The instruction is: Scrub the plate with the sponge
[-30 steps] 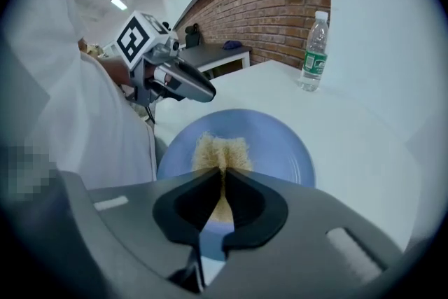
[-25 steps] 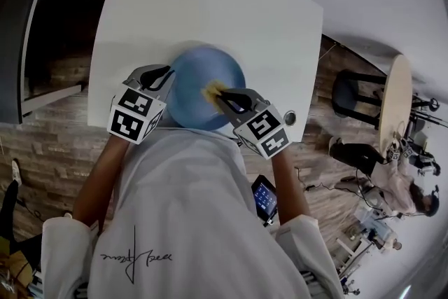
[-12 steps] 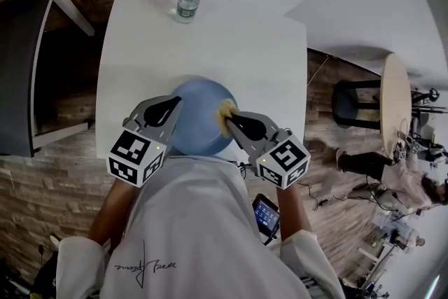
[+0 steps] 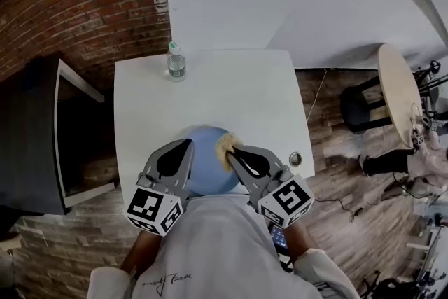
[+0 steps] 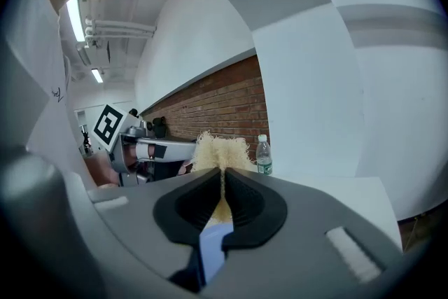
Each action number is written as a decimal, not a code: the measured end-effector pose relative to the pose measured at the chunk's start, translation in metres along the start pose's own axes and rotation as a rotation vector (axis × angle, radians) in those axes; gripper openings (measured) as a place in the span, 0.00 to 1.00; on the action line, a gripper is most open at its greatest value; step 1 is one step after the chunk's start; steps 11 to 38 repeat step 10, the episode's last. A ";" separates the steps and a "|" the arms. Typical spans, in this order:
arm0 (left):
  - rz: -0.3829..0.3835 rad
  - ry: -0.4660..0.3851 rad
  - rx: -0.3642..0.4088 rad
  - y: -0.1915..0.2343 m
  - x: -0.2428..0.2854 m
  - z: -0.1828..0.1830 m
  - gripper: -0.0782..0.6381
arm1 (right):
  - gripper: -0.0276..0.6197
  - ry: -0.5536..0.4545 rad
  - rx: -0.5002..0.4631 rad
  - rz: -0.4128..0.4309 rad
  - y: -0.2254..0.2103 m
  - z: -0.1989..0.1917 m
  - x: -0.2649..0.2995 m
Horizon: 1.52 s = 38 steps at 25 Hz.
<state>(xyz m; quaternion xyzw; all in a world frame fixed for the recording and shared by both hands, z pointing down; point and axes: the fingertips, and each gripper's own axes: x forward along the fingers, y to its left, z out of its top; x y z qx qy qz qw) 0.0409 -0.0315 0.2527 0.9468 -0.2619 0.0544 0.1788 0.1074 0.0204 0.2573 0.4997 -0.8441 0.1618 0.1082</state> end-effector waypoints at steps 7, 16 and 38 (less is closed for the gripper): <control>-0.022 -0.005 -0.016 -0.012 0.009 0.008 0.13 | 0.08 -0.049 0.013 -0.050 0.005 0.013 0.001; -0.019 -0.022 -0.032 -0.016 0.012 0.011 0.13 | 0.08 -0.044 0.011 -0.055 0.005 0.015 0.001; -0.019 -0.022 -0.032 -0.016 0.012 0.011 0.13 | 0.08 -0.044 0.011 -0.055 0.005 0.015 0.001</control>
